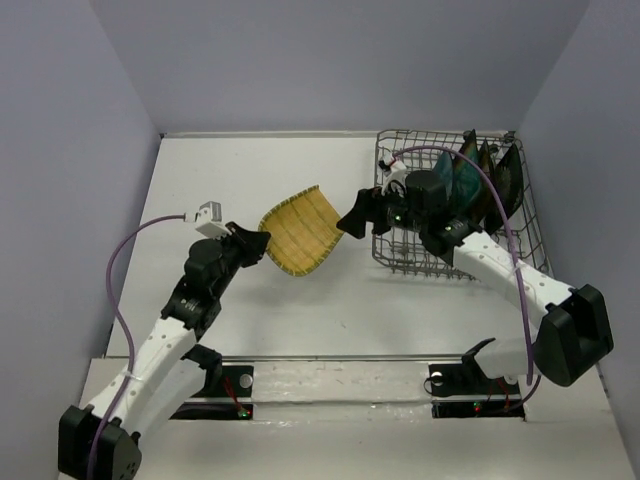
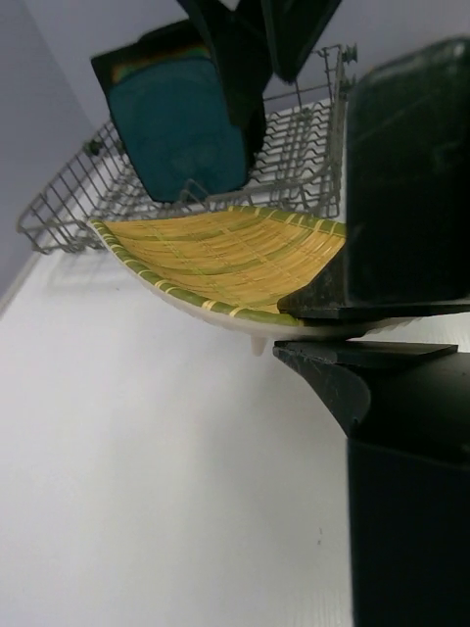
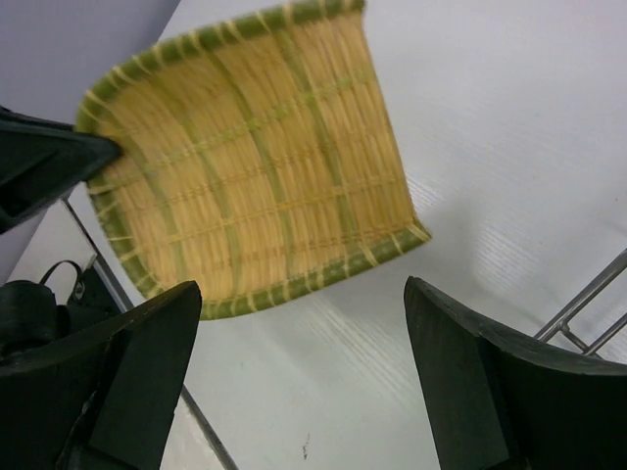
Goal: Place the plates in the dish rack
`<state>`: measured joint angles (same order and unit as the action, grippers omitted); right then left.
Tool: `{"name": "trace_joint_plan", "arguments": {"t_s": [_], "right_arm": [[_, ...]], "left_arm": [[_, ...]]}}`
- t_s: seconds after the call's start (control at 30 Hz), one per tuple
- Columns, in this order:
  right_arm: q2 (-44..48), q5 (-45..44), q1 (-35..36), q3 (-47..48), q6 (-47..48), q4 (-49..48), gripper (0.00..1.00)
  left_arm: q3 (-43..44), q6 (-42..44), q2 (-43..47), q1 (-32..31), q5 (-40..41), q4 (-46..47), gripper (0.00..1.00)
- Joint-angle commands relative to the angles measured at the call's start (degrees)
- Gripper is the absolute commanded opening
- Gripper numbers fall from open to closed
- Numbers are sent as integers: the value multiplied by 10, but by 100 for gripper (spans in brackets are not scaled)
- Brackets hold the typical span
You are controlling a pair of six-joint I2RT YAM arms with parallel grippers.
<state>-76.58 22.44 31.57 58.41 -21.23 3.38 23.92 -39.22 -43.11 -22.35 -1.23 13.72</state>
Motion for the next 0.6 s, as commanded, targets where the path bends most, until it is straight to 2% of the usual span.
{"name": "trace_joint_plan", "arguments": {"t_s": [0.0,0.2,0.33,0.47,0.57], "right_arm": [[4,-6,4,-22,-34,-70,90],[2,-27,4,-36,-87,-79,91],[12,39,4,-94,-158,-179,92],[0,88,4,-141,-228,-334,91],[-23,106,10,-164,-279,-426,87]], "left_arm": [[46,-7,100,5,15,-11,6],[35,-30,148,5,-28,20,6],[22,-49,156,5,-54,64,6],[5,-81,153,5,-84,116,6],[-8,-98,164,4,-95,140,6]]}}
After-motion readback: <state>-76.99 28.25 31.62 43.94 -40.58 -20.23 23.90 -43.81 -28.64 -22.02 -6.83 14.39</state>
